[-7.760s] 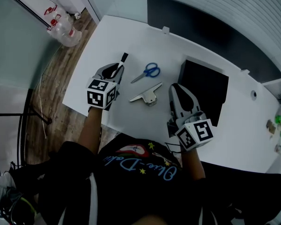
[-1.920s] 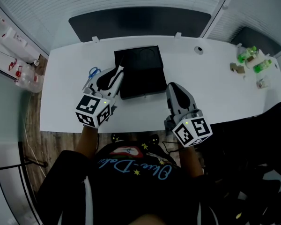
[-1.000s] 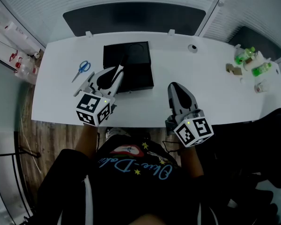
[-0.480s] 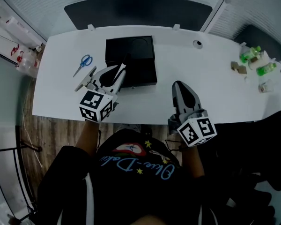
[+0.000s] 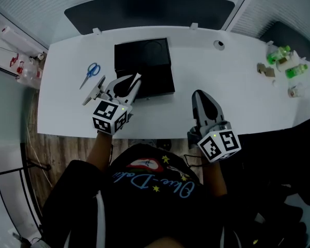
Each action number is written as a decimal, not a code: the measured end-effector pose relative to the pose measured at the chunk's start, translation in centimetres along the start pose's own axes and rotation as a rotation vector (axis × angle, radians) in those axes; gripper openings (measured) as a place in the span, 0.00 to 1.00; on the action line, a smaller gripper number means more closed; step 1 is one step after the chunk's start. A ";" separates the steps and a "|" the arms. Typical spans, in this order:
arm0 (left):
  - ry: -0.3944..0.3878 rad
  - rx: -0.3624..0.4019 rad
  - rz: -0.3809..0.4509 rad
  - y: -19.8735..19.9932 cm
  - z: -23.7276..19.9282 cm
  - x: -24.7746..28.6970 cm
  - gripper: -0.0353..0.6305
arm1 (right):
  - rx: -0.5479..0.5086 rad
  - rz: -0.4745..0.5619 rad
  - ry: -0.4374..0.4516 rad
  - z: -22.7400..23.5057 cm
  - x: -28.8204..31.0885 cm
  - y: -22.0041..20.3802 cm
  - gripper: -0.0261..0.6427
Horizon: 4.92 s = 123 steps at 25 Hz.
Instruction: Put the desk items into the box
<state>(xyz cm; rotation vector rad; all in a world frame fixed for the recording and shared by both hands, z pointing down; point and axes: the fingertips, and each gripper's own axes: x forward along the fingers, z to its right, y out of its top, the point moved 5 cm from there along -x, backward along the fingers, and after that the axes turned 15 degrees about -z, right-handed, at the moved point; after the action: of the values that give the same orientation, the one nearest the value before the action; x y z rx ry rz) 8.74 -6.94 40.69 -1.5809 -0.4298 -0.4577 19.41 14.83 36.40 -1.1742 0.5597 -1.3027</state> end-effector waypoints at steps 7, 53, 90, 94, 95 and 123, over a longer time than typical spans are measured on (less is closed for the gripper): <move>-0.019 0.001 -0.039 -0.8 -0.7 1.7 0.16 | 0.011 -0.003 -0.020 0.5 0.6 0.1 0.07; -0.060 0.035 -0.252 -4.8 -1.8 7.1 0.16 | 0.067 -0.025 -0.050 2.1 2.1 -0.6 0.07; -0.125 0.081 -0.342 -6.0 -0.2 8.2 0.17 | 0.068 -0.007 -0.072 2.6 1.2 -0.7 0.07; -0.138 0.086 -0.335 -6.0 -0.1 8.1 0.17 | 0.069 -0.007 -0.072 2.5 1.2 -0.8 0.07; -0.140 0.087 -0.335 -6.0 -0.1 8.1 0.17 | 0.068 -0.006 -0.073 2.4 1.2 -0.8 0.07; -0.105 0.110 -0.314 -6.1 -0.1 7.1 0.11 | 0.059 -0.006 -0.072 1.6 0.9 -1.2 0.07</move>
<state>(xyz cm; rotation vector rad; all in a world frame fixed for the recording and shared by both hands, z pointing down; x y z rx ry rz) 11.50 -6.69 49.62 -1.4397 -0.7772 -0.5803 20.46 14.75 38.33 -1.1698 0.4623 -1.2686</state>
